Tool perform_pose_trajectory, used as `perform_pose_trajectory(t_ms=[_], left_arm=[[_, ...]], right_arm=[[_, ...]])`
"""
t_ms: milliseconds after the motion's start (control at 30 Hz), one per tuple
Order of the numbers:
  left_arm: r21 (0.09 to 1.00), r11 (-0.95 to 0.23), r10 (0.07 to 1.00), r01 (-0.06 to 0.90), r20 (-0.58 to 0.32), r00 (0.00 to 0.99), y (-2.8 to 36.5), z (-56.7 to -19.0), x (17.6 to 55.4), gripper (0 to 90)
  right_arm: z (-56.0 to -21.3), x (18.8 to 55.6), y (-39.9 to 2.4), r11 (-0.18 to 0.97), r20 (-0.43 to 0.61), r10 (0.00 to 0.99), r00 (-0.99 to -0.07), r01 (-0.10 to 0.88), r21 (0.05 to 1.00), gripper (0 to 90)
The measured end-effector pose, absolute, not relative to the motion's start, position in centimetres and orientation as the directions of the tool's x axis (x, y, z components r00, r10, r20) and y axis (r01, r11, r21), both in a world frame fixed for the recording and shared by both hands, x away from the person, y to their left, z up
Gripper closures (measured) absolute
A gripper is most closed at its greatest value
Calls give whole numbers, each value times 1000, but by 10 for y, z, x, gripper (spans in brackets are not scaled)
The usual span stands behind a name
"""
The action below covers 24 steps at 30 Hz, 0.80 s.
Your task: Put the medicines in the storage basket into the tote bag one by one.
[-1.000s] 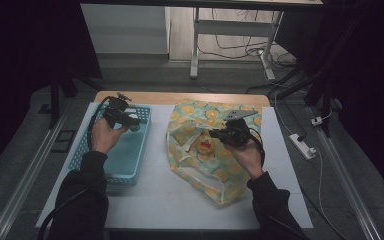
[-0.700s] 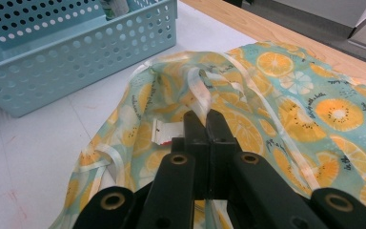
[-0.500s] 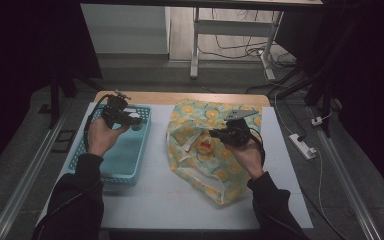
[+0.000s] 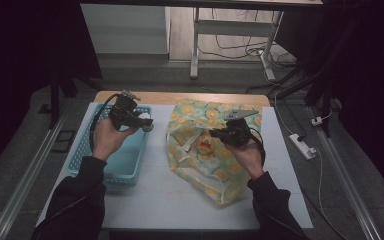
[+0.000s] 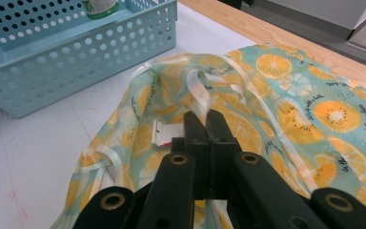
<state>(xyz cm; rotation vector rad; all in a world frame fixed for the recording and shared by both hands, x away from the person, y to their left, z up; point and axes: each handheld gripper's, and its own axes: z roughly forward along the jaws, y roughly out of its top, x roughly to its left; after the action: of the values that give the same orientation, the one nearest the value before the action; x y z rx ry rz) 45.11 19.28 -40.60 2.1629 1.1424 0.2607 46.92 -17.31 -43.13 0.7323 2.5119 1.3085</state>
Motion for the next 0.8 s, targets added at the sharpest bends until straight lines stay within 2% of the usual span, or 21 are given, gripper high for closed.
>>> perform_pose_trajectory(t_ms=[433,800], left_arm=[[646,-478,702,595,-126,701,146,-404,441,505],[651,-509,649,563,-140,748,112,-412,440,505]], right_arm=[[-430,469,-173,478,35,522,-852,326,816,900],[-429,469,-174,475,33,522,-852,323,819,900]])
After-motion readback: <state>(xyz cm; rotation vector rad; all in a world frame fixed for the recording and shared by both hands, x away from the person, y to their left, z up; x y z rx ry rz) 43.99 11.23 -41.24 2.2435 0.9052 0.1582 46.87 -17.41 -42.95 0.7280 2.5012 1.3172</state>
